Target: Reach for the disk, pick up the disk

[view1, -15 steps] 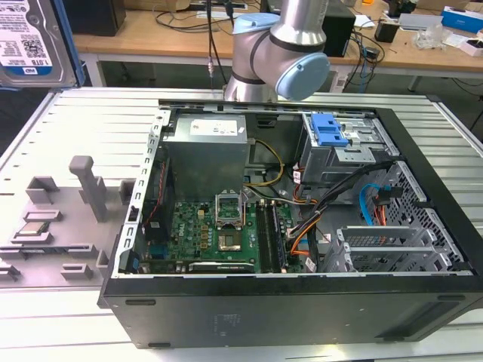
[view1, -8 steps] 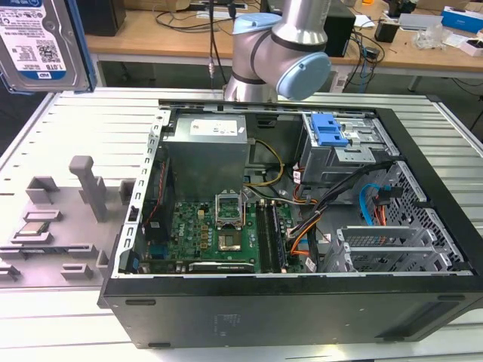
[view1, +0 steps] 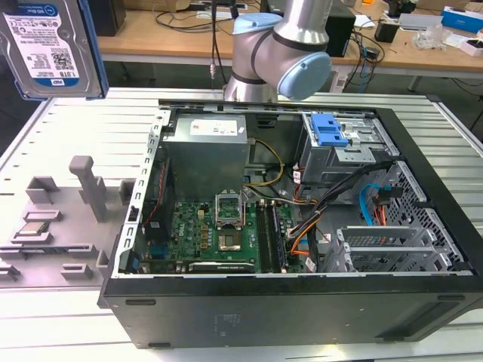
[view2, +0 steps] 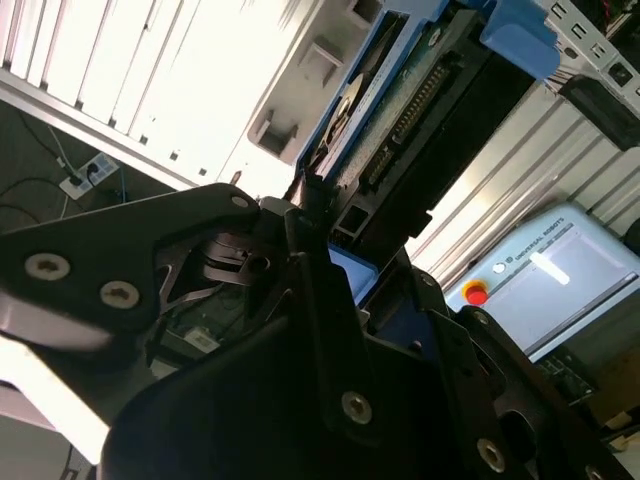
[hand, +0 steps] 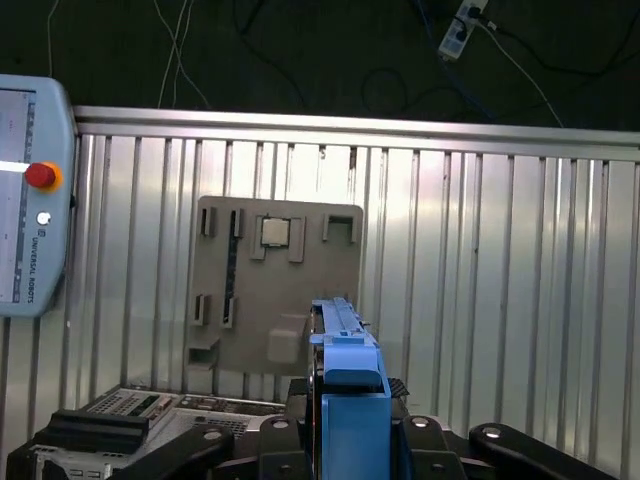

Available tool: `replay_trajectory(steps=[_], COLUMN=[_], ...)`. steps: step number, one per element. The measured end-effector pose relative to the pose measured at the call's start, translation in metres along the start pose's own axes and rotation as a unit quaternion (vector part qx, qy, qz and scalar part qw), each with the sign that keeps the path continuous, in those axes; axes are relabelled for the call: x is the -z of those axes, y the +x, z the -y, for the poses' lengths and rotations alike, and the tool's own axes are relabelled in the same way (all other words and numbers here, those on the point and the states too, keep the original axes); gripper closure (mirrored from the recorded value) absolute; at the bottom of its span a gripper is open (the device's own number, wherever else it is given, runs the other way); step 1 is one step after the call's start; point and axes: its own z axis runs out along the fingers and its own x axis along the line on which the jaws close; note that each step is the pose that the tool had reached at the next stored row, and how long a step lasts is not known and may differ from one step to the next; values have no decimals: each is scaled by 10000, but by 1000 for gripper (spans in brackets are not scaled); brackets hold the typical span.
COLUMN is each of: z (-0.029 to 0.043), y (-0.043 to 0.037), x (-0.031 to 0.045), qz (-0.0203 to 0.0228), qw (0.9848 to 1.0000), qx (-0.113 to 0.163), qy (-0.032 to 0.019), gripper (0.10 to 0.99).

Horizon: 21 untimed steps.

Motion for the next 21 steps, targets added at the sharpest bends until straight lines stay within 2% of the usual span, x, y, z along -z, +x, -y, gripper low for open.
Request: replay_trajectory(steps=[6, 8, 11, 12, 13, 15, 18, 21], z=[97, 202, 280, 437, 506, 588, 764, 854], y=[2, 8, 13, 22, 26, 31, 41, 46], x=[-74, -79, -76, -71, -69, -65, -60, -56], qz=[-15, -18, -21, -29, -30, -30, -30, -31], qw=[10000, 10000, 10000, 10000, 10000, 10000, 10000, 10000], qx=[-1, -1, 0, -1, -1, -1, -1, -1], qy=[-1, -1, -1, -2, -2, -2, -2, -2], gripper=[722, 722, 722, 722, 722, 722, 722, 722])
